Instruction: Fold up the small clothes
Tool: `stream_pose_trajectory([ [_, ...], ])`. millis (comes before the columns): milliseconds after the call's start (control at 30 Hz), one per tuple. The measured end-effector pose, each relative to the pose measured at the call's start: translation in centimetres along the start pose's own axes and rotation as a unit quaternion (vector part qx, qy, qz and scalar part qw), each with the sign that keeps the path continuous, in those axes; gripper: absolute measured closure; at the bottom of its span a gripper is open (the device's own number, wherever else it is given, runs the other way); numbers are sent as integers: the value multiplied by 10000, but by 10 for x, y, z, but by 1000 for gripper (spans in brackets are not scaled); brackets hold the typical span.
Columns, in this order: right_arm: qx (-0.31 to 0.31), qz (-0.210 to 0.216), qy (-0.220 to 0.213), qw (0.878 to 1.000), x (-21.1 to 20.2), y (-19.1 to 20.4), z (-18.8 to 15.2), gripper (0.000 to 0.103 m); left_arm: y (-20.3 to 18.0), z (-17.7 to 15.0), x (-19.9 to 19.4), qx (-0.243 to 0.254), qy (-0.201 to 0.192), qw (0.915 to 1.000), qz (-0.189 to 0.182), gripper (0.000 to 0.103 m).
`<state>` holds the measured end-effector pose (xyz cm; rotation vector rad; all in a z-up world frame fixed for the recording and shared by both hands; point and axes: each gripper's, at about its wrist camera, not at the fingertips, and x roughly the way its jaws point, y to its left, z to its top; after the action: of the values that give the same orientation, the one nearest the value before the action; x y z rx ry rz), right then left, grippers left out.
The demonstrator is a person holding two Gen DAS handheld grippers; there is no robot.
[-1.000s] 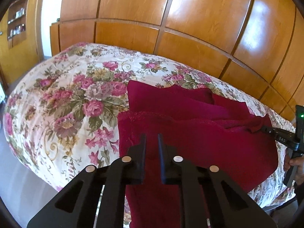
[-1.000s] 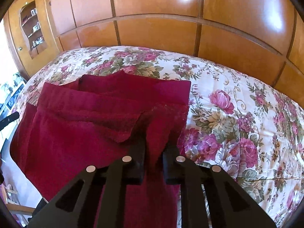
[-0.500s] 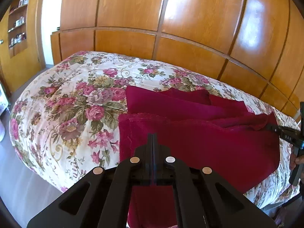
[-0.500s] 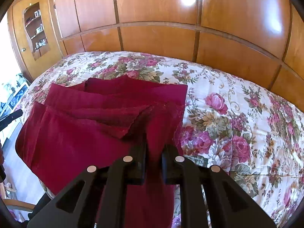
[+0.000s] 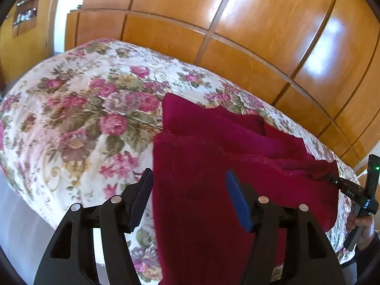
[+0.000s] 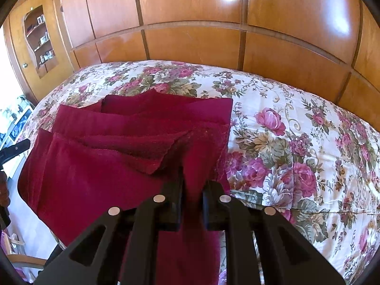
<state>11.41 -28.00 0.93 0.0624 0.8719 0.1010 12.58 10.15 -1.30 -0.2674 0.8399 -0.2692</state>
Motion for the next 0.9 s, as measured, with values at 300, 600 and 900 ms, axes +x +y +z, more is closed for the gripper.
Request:
stream_pose_trajectory([
  [300, -15, 159, -5, 9999, -9, -3, 2, 92, 9, -5, 8, -264, 77, 9996, -92, 94],
  [600, 137, 453, -756, 9960, -62, -16, 52, 93, -27, 52, -42, 28, -918, 9948, -446, 95],
  [900, 591, 81, -130, 9981, 42, -41, 113, 93, -35, 120, 46, 173, -604, 9978, 203, 95],
])
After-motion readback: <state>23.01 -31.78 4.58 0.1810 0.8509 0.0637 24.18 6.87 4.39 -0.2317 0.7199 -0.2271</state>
